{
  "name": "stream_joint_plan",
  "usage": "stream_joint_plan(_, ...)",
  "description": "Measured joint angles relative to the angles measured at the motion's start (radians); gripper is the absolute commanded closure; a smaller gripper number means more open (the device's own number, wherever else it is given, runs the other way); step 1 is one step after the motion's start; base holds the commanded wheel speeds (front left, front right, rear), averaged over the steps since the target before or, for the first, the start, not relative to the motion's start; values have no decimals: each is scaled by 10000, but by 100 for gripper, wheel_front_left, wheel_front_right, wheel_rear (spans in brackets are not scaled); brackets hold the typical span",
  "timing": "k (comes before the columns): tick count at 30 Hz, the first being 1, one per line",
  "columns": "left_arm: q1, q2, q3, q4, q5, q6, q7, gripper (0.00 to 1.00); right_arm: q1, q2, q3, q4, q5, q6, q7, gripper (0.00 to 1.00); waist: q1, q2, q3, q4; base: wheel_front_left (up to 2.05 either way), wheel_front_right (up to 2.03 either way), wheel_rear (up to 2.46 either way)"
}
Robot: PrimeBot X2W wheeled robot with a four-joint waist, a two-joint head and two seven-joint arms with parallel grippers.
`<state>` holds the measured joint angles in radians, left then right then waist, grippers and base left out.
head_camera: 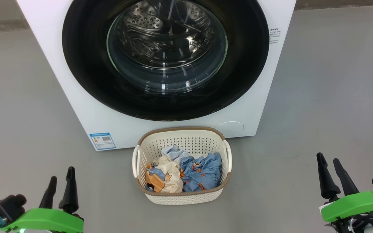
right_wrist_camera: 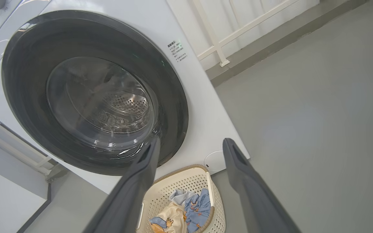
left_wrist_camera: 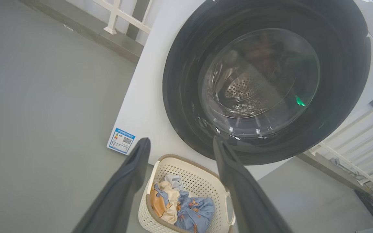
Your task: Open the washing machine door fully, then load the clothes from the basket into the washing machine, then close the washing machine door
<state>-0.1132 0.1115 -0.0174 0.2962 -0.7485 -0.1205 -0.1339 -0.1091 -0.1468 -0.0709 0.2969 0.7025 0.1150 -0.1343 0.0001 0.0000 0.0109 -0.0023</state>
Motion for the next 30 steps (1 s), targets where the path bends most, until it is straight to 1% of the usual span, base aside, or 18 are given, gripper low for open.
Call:
stream_joint_plan(11,-184,115,-6,144,1369,-31,-309,0,-177,-113,-25,27,-1501,12,-316,0,0,0,-32,23,0,0,0)
stream_joint_plan(17,-188,180,-54,209,1965,-31,-453,0,-187,-148,6,56,-2100,13,-441,0,0,0,-40,28,0,0,0)
stream_joint_plan(25,-215,311,-334,334,2872,-33,-692,0,-253,-263,251,242,-2959,56,-690,0,0,0,-24,16,0,0,0)
stream_joint_plan(30,-355,339,-439,453,3260,-75,-805,0,-423,-339,441,416,-3427,56,-834,0,0,0,-30,10,0,0,0)
